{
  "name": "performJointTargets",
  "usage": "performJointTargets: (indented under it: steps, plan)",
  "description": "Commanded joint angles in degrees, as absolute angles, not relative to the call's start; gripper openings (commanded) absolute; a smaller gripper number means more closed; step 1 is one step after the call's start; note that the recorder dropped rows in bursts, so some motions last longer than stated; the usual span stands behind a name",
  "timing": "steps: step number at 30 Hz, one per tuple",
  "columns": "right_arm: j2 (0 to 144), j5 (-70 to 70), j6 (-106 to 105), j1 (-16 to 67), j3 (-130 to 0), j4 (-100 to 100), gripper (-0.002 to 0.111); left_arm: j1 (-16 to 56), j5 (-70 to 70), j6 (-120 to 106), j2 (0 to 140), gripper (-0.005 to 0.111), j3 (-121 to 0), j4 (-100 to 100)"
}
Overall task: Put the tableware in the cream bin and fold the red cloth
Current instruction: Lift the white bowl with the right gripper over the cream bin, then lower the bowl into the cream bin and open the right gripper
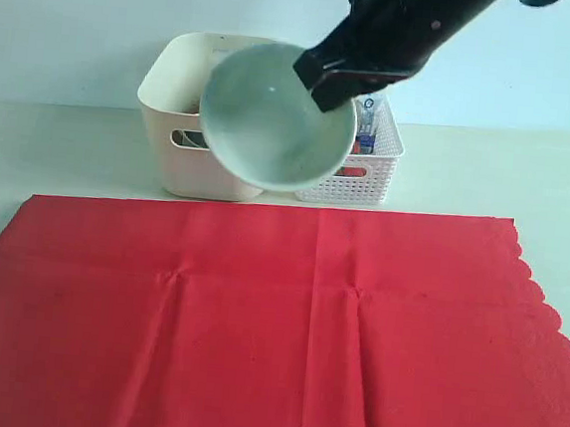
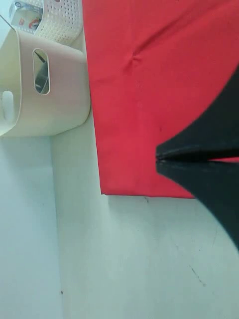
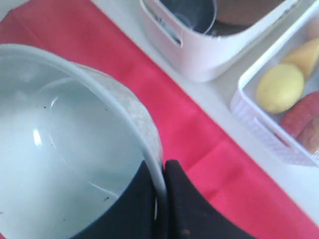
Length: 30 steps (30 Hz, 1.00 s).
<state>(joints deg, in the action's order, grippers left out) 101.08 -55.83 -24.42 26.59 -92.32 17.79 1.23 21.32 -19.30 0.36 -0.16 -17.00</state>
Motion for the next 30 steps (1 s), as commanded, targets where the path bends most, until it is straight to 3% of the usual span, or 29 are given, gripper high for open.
performJointTargets:
  steps: [1, 11, 30]
  plan:
    - [103.32, -55.64, -23.26, 26.48, -98.50, 17.28, 0.000, 1.07, 21.10, -19.20, 0.00, 0.000, 0.00, -17.14]
    - [111.76, -52.69, -22.31, 26.48, -107.67, 15.52, 0.000, 1.07, 21.10, -19.20, 0.00, 0.000, 0.00, -17.14]
    - [125.15, -21.40, -19.47, 26.48, -115.22, 15.88, 0.000, 1.07, 21.10, -19.20, 0.00, 0.000, 0.00, -17.14]
